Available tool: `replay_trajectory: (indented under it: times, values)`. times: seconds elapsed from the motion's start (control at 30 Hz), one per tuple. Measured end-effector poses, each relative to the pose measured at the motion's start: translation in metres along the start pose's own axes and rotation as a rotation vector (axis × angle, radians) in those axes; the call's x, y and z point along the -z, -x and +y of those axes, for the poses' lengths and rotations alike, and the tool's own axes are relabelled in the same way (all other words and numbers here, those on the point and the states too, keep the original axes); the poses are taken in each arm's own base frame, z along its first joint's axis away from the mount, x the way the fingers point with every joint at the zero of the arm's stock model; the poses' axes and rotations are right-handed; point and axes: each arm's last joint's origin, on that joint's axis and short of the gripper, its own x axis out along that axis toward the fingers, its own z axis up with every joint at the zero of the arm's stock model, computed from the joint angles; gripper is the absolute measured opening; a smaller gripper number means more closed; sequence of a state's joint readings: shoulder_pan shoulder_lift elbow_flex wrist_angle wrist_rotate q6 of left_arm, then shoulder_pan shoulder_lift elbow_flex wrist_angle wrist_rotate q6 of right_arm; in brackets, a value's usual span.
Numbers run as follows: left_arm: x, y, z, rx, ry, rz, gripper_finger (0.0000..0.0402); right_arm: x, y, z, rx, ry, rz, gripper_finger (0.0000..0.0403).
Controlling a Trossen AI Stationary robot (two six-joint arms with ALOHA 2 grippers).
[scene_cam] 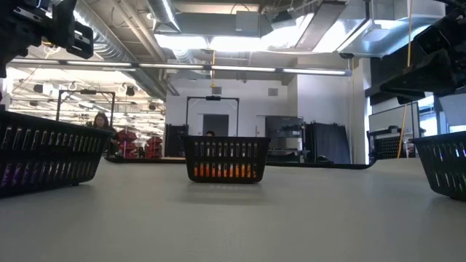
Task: Sort Halloween decoration
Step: Return to Home Position
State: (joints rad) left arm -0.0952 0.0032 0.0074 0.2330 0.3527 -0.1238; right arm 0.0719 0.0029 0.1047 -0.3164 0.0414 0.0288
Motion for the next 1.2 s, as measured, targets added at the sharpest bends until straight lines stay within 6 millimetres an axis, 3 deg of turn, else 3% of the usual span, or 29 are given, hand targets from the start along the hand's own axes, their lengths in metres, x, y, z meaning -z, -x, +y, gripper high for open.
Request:
replay_trajectory:
  times: [0.37, 0.73, 1.2]
  values:
    - [-0.0011, 0.0000, 0.0000, -0.003, 0.016, -0.011, 0.0179, 0.0000, 0.0000, 0.0000, 0.000, 0.000, 0.000, 0.0079]
    - [-0.0015, 0.0007, 0.0061, -0.212, 0.021, -0.037, 0.0179, 0.0002, -0.0001, 0.0000, 0.000, 0.000, 0.001, 0.0079]
    - [-0.0015, 0.0007, 0.0062, -0.218, 0.021, -0.037, 0.0179, 0.0001, -0.0001, 0.0000, 0.000, 0.000, 0.001, 0.0079]
